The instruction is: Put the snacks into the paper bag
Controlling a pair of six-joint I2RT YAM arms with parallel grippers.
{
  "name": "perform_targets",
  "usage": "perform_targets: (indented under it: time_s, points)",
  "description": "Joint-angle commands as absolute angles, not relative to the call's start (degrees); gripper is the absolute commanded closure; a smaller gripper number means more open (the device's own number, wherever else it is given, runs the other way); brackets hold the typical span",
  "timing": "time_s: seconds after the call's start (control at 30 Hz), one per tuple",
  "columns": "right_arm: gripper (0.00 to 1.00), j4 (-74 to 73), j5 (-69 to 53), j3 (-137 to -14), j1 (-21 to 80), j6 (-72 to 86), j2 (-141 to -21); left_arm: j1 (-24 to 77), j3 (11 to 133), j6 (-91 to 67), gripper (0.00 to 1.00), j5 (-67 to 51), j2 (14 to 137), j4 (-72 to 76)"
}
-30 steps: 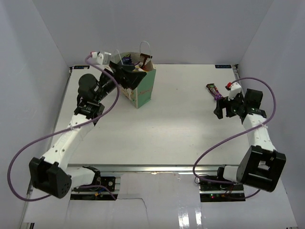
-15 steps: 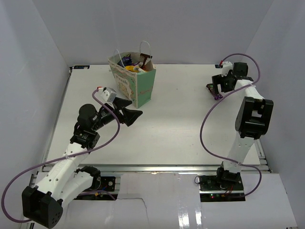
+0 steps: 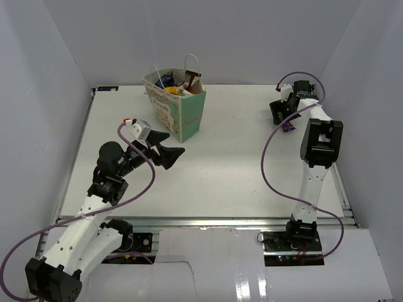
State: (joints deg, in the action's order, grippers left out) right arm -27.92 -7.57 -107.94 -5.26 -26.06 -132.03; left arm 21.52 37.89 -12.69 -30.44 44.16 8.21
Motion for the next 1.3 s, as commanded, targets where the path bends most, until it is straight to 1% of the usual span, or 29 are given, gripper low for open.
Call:
perform_targets:
  time_s: [0.0,0.1,0.2,0.27,0.3,0.33,0.37,0.4,0.43,0.5,0.57,0.63,0.7,0.83,0.87,0.9,0.93,1.0,1.03,1.07,1.17,1.27]
  points:
    - [0.07,-30.2,-5.9,-110.5,-5.1,-27.5,-133.5,21.6,39.6,-11.4,0.02,-29.5,43.2,7.2]
    - [0.15,-31.1,-5.9,-110.5,-5.1,-28.1,-134.3,21.5,39.6,-11.3,0.02,-29.5,43.2,7.0]
    - [0.31,-31.6,-5.7,-110.3,-5.1,-28.4,-134.6,21.5,39.6,-11.1,0.02,-29.4,43.0,6.9]
    - [0.44,-31.9,-6.2,-110.0,-5.1,-28.5,-134.5,21.5,39.6,-10.8,0.02,-29.2,42.9,6.8]
    - [0.48,-32.0,-6.5,-109.8,-5.1,-28.5,-134.0,21.5,39.6,-10.7,0.02,-28.9,42.7,6.6]
    - [0.58,-32.1,-6.9,-109.5,-5.1,-28.7,-133.5,21.4,39.6,-10.7,0.02,-28.8,42.5,6.7]
    - [0.63,-32.1,-7.9,-108.9,-5.1,-28.8,-133.1,21.4,39.7,-10.5,0.02,-28.8,42.3,6.7]
    - [0.70,-31.9,-8.5,-108.4,-5.0,-29.1,-131.8,21.4,39.7,-10.5,0.02,-28.8,41.8,6.8]
    - [0.73,-31.7,-9.0,-107.8,-5.0,-29.3,-131.1,21.3,39.6,-10.4,0.02,-29.0,41.6,6.8]
    - [0.83,-31.4,-10.2,-105.2,-4.3,-30.1,-127.9,21.2,39.2,-9.9,0.02,-28.9,40.6,7.0]
    - [0.85,-29.7,-11.9,-102.2,-2.7,-31.4,-124.8,21.0,38.8,-9.7,0.02,-28.3,38.9,7.3]
    - [0.86,-28.1,-14.7,-96.9,-1.1,-33.5,-119.1,20.8,38.4,-9.1,0.02,-27.5,37.2,7.5]
    - [0.87,-28.6,-17.3,-93.4,3.1,-35.8,-113.8,20.7,38.1,-8.9,0.02,-26.9,36.3,7.7]
    - [0.87,-30.1,-21.4,-93.2,11.8,-37.2,-106.2,20.2,37.7,-8.5,0.02,-25.1,34.7,7.8]
    - [0.87,-30.4,-21.5,-94.1,15.8,-36.7,-105.0,20.0,37.6,-8.5,0.02,-24.4,34.3,7.8]
    - [0.87,-30.8,-21.9,-95.3,17.6,-36.3,-103.6,20.0,37.6,-8.4,0.02,-23.9,34.0,7.8]
    - [0.87,-31.4,-22.0,-99.2,21.4,-35.4,-103.1,19.8,37.4,-8.2,0.02,-23.5,33.8,7.8]
    - [0.87,-33.0,-21.2,-104.4,24.9,-34.5,-103.4,19.3,37.3,-8.1,0.02,-22.1,33.0,7.9]
    - [0.87,-33.3,-20.1,-110.0,28.0,-34.1,-104.0,19.2,37.1,-8.0,0.02,-21.7,32.9,8.0]
    - [0.87,-33.3,-19.3,-112.8,29.4,-33.0,-105.2,18.8,37.1,-8.0,0.02,-21.3,32.5,8.1]
    - [0.87,-30.6,-15.7,-122.6,33.3,-30.0,-107.9,17.8,36.7,-8.2,0.02,-20.8,32.2,8.3]
    - [0.87,-22.8,-10.7,-125.7,36.7,-28.6,-111.4,16.5,36.7,-8.4,0.02,-20.8,32.0,8.4]
